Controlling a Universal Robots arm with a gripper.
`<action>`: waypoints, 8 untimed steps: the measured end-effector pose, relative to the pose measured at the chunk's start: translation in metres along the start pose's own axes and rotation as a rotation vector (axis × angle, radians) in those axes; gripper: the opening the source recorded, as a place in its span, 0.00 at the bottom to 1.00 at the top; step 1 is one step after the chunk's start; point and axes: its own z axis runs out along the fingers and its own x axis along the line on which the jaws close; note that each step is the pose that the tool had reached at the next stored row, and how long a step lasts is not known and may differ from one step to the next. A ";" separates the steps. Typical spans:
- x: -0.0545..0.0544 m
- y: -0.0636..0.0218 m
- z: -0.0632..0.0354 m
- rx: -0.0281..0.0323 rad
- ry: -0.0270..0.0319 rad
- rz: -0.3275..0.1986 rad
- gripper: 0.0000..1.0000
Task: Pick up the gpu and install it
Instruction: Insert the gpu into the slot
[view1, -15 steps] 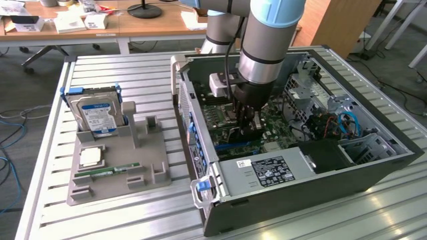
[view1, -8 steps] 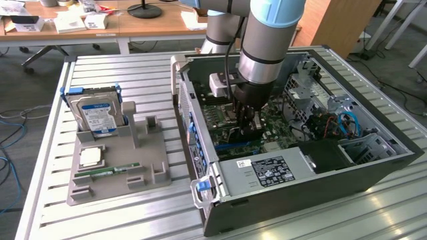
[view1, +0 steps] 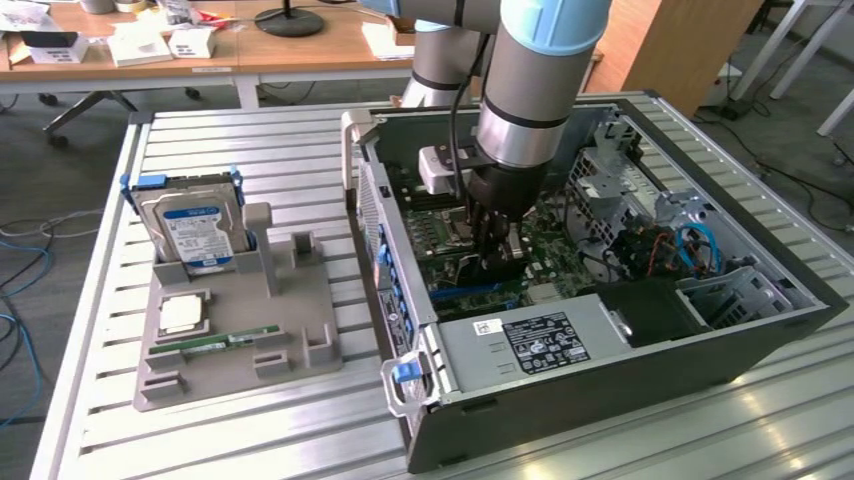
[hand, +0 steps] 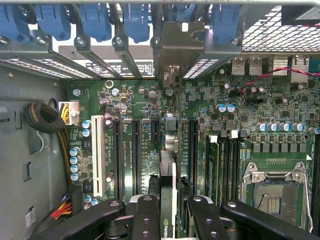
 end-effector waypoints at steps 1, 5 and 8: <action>0.000 0.0000 0.0000 0.0000 0.0000 0.000 0.26; 0.000 0.0001 -0.0003 -0.0004 -0.0077 0.000 0.26; 0.000 0.0000 -0.0003 -0.0004 -0.0132 0.000 0.26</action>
